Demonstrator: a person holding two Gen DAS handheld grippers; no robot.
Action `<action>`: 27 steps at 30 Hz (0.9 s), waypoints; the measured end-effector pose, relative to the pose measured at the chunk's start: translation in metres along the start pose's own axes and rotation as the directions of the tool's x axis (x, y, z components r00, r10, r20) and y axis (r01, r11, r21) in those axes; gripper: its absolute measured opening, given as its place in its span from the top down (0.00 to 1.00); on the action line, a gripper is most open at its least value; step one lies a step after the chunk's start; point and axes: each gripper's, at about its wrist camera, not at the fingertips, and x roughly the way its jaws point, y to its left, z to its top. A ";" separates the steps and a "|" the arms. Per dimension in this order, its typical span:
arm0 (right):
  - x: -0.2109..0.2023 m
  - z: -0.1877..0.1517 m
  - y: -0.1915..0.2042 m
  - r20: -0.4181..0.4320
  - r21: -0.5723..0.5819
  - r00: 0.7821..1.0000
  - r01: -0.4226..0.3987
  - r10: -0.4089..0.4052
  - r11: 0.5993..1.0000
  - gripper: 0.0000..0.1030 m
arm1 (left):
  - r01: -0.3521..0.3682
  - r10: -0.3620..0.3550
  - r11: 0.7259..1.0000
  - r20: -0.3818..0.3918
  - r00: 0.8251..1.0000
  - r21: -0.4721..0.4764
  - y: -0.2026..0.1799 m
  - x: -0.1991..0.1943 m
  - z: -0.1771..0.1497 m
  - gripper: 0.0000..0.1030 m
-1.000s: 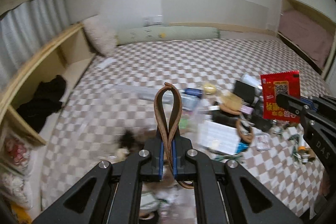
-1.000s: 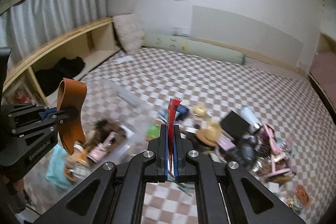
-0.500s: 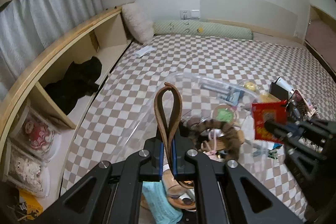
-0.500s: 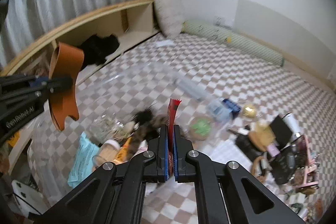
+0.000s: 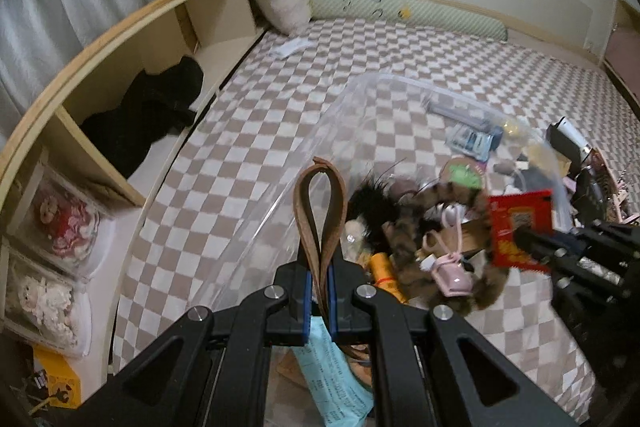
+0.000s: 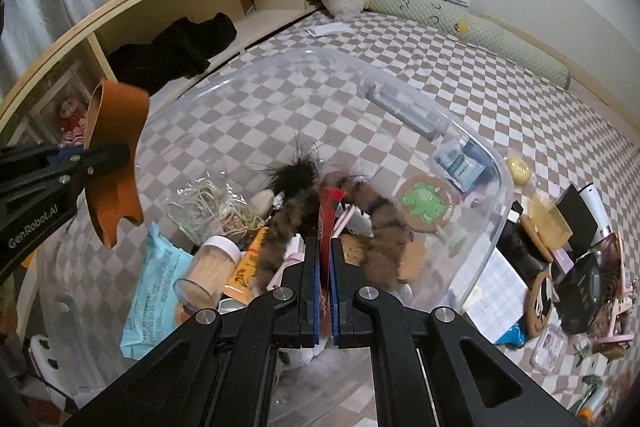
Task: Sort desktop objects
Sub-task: 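Open both tools to drop the strap and red packet into the bin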
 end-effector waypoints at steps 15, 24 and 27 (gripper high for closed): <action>0.019 -0.001 0.006 -0.049 0.002 0.996 -0.072 0.072 0.997 0.95 | 0.033 -0.036 0.999 -0.079 0.996 -0.040 0.006 0.027 -0.014 0.46; 0.017 0.000 0.009 -0.041 -0.001 0.999 -0.035 0.035 0.999 0.95 | 0.039 -0.044 0.998 -0.095 0.994 -0.052 0.009 0.030 -0.017 0.46; 0.015 0.001 0.009 -0.030 -0.003 0.999 -0.039 0.039 0.999 0.94 | 0.042 -0.047 0.998 -0.097 0.994 -0.052 0.009 0.029 -0.017 0.46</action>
